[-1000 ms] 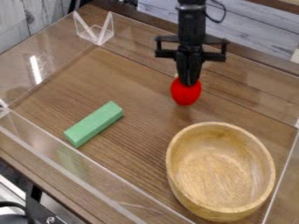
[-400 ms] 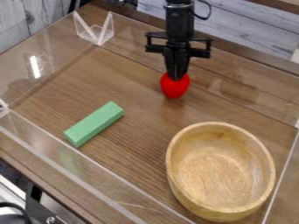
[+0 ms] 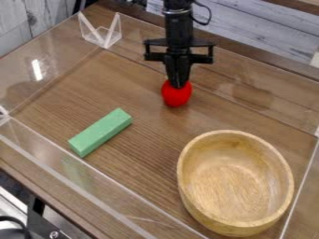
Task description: Move the red object to the right side of the table
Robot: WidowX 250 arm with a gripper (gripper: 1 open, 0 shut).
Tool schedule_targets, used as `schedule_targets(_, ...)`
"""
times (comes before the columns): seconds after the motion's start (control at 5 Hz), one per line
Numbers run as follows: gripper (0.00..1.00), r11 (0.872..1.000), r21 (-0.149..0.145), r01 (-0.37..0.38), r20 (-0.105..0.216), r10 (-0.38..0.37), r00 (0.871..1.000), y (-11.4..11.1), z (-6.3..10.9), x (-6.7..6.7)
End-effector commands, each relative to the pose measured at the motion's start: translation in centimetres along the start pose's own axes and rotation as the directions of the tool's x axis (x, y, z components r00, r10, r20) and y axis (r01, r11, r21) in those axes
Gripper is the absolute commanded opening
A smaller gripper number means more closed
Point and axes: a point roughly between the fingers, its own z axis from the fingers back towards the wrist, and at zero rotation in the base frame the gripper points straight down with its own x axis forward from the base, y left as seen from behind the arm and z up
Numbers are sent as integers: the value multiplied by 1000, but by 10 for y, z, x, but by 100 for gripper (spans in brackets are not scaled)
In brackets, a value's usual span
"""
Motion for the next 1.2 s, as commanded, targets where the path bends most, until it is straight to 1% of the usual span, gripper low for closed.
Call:
schedule_targets(0.0, 0, 1000, -8, -30, 50, 30, 998, 6, 10, 7)
schedule_targets(0.4, 0, 999, -22, 26, 35, -25, 999, -9, 20, 24)
schedule_targets(0.6, 0, 996, -27, 83, 25, -82, 996, -25, 28, 25)
schedule_targets(0.8, 0, 991, -36, 131, 15, -131, 991, -39, 33, 21)
schedule_targets(1.0, 0, 980, -39, 196, 3, -196, 981, -56, 41, 13)
